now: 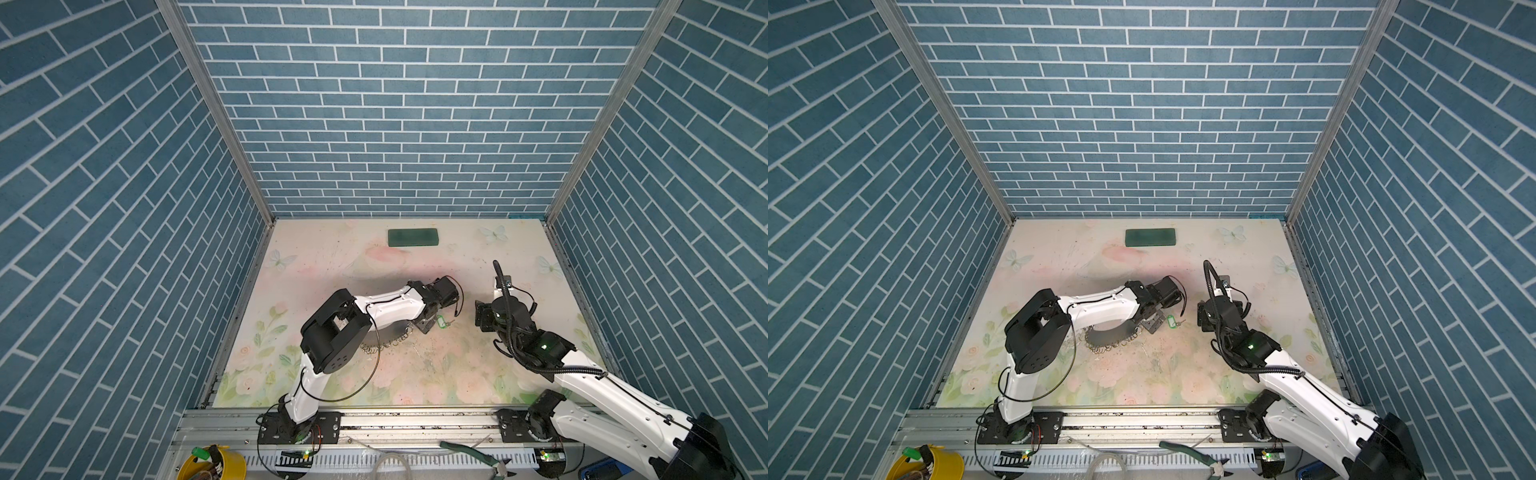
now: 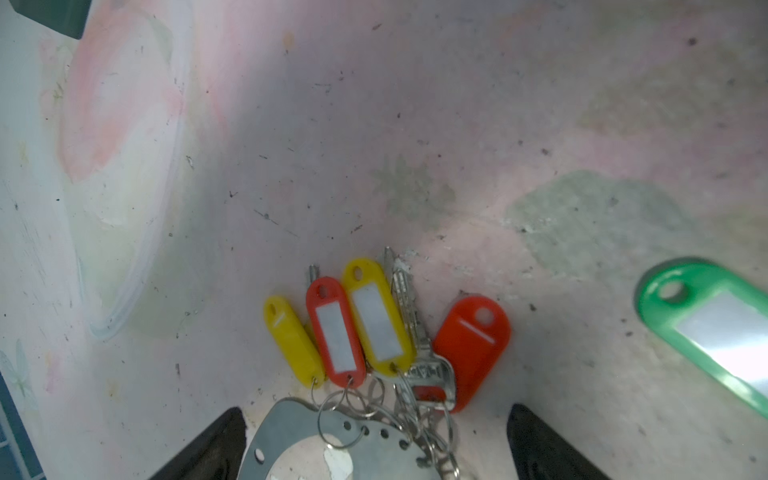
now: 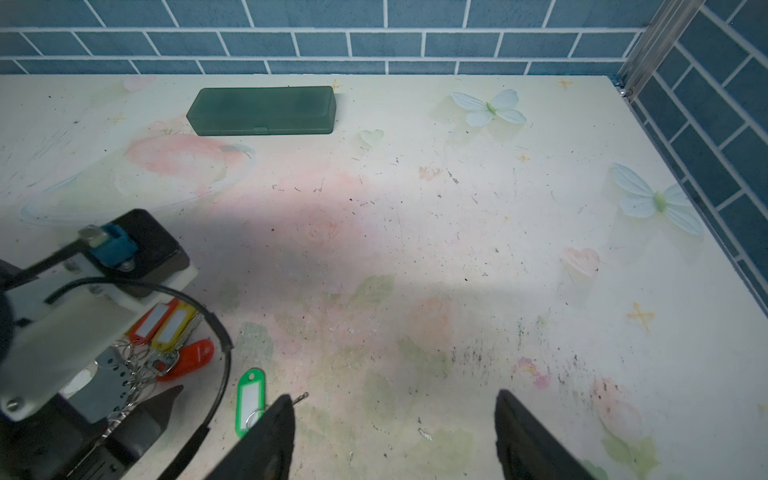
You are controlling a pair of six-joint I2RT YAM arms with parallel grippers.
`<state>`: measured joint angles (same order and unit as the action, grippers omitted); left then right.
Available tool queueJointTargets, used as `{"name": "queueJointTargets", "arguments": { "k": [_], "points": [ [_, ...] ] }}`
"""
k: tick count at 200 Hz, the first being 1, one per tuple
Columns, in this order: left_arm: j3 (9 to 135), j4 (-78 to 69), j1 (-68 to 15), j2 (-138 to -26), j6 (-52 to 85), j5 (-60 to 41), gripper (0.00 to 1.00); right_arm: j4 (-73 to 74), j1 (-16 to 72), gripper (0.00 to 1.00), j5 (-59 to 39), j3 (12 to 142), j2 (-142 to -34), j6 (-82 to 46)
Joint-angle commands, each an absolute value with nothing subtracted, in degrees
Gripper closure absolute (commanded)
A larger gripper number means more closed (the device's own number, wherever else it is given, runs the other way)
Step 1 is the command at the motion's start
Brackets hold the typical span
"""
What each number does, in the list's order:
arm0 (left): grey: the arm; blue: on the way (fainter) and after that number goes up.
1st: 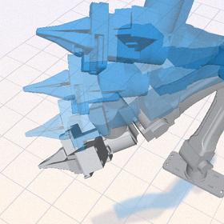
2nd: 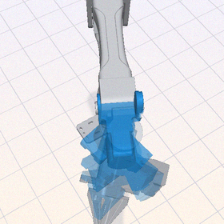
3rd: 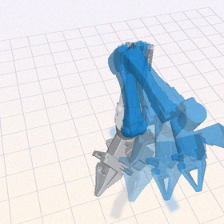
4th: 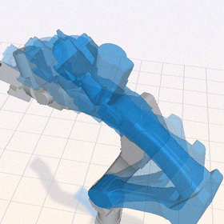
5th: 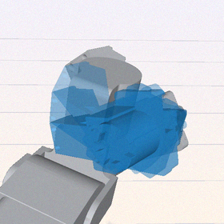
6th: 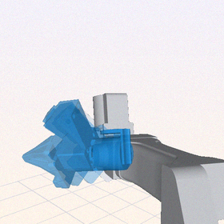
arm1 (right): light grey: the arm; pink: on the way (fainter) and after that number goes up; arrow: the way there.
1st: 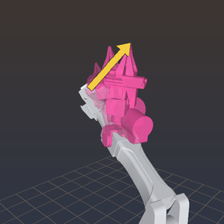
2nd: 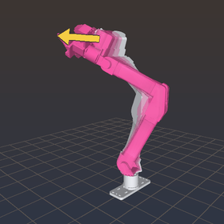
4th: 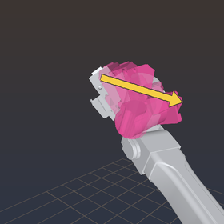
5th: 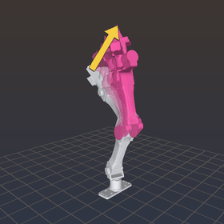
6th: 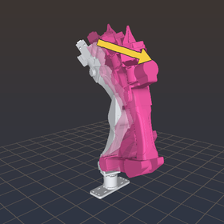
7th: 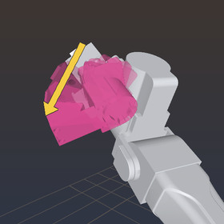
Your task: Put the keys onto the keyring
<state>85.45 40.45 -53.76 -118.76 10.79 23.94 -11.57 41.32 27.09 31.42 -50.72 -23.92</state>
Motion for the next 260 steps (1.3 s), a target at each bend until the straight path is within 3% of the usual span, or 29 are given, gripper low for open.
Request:
{"name": "queueJointTargets", "arguments": {
  "k": [1,115,169,260],
  "points": [
    [87.7,44.3,-52.9,-120.4,11.4,24.6,0.01,-10.8,41.1,0.25,28.7,30.0,-49.9,-22.7],
    [87.3,40.0,-43.6,-120.4,11.3,25.0,0.01,-12.2,41.1,0.25,27.4,32.3,-53.5,-23.3],
    [80.7,35.2,-43.5,-109.5,13.5,17.9,0.01,-10.4,41.1,0.26,19.8,35.3,-60.8,-25.1],
    [76.8,35.2,-46.2,-107.2,15.5,10.1,0.34,-8.8,40.3,0.32,19.9,37.2,-65.4,-29.2]
  ]
}}
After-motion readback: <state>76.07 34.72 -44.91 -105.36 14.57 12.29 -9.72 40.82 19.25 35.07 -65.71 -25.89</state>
